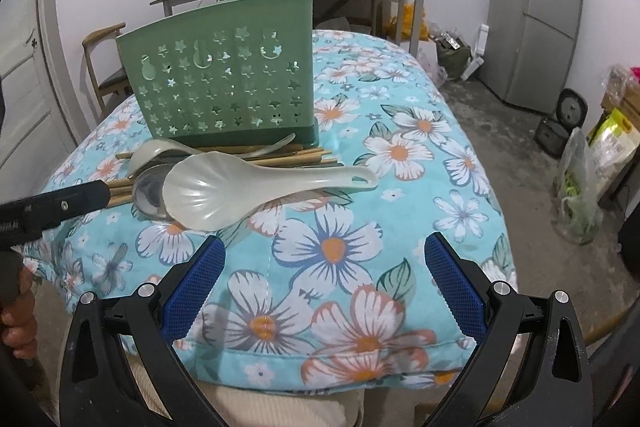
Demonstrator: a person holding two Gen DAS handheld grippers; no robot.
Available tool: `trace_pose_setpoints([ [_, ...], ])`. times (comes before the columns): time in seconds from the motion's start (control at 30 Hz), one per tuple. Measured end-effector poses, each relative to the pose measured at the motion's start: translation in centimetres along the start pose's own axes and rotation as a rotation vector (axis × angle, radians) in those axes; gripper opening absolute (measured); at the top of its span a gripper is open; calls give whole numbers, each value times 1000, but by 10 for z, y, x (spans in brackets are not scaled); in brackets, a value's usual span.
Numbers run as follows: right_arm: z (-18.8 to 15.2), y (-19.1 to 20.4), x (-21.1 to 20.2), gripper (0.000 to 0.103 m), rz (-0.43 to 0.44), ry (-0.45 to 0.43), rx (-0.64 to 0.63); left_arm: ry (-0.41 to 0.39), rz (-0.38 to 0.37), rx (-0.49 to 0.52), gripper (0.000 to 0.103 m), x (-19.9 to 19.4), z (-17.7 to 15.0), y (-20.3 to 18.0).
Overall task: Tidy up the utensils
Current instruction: 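Grasp the large white ceramic spoon with the right tool while the left tool grasps the metal ladle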
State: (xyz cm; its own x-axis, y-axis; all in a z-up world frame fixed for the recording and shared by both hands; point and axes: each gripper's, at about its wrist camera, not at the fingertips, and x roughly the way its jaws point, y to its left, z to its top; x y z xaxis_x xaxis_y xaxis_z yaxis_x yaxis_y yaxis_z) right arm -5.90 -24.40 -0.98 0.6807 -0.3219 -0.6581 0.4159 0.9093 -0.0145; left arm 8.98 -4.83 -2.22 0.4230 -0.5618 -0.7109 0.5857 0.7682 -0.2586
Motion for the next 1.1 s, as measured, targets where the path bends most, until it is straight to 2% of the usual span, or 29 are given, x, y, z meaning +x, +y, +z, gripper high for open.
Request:
trace_pose_setpoints([
  [0.1,1,-1,7,95,7,11,6,-15,7,87,74,3,-1,-13],
  [0.17,2,-1,12,95,10,18,10,-9,-1,126,60,7,0,-19],
  [0.37,5,-2,19,95,17,23,18,33,14,186,29,29,1,-28],
  [0.7,5,-5,19,95,21,6,20,56,-10,183,10,44,2,-35],
  [0.93,5,5,4,95,41,-49,-44,49,-16,149,6,32,1,-31],
  [1.1,3,31,-6,85,90,-89,-166,59,-14,96,5,21,-2,-20],
])
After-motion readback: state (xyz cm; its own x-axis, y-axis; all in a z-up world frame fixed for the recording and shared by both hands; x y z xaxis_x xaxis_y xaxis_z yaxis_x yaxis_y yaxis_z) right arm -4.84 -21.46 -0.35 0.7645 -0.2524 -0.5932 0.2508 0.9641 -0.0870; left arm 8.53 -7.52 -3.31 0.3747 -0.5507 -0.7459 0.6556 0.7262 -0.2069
